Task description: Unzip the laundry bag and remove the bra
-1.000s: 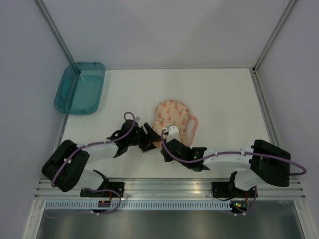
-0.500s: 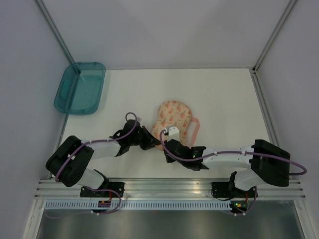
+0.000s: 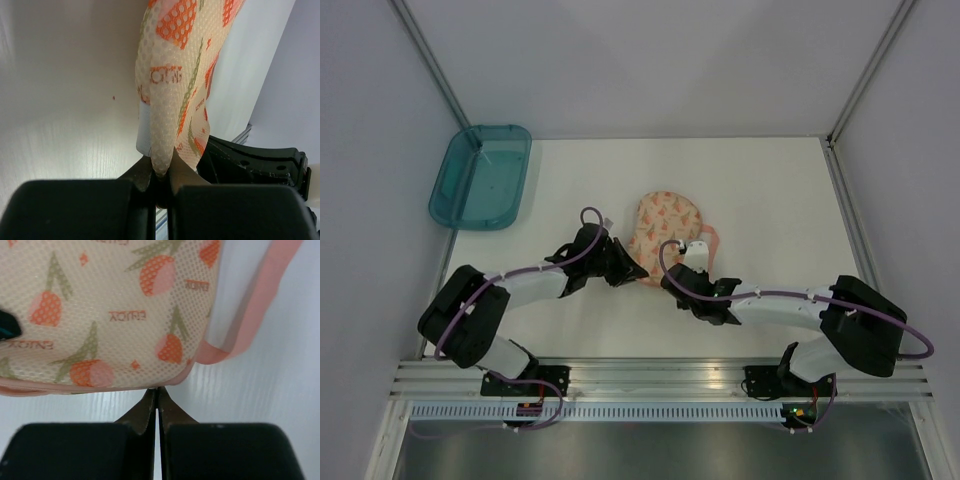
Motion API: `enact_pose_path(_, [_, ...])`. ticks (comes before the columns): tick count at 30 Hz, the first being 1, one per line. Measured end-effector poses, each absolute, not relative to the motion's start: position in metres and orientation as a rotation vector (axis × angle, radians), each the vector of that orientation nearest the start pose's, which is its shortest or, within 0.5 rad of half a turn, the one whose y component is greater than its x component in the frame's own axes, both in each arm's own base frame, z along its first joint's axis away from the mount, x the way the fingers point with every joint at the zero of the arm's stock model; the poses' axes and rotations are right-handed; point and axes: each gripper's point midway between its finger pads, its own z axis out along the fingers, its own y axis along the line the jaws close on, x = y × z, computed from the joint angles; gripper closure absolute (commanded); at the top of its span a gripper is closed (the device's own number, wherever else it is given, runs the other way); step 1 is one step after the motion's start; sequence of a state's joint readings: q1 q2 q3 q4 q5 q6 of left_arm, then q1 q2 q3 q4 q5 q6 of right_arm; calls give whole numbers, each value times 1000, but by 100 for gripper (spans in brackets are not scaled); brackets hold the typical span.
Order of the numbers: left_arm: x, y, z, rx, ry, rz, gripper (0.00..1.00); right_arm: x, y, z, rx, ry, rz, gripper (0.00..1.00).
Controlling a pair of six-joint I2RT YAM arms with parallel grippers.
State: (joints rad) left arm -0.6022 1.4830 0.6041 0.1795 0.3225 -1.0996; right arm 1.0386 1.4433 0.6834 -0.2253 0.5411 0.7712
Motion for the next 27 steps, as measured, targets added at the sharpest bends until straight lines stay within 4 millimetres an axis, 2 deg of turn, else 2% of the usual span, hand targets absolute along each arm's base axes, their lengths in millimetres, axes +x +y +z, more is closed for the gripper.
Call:
enact_pose_path(6, [264,-275,65,-355,2538,-1105,98,226,216,28,-77,2378,66,100])
enact_pose_path(11, [280,-276,64,-283,2568,-1104,97,229,217,27,-88,2378,73,100])
enact_pose_path(12, [285,-278,63,-267,2572,-1107,90,229,218,26,-97,2377,83,100])
enact_pose_path(14, [291,-282,62,-234,2577,-1118,68,227,219,25,-118,2382,104,100])
enact_pose_path(15, [294,-284,61,-219,2578,-1123,40,225,220,24,-133,2385,121,100])
enact_pose_path(18, [304,-290,61,-191,2569,-1132,22,222,226,26,-163,2394,174,100])
enact_pose_path(19, [305,-290,61,-192,2566,-1129,20,221,230,27,-175,2396,201,100])
enact_pose_path(20, [306,-289,61,-198,2565,-1125,13,220,235,29,-185,2395,231,100])
enact_pose_path(23, [302,-278,55,-246,2567,-1066,12,216,253,32,-232,2397,345,100])
enact_pose_path(27, [271,-257,51,-339,2583,-1040,12,206,285,40,-315,2376,571,99])
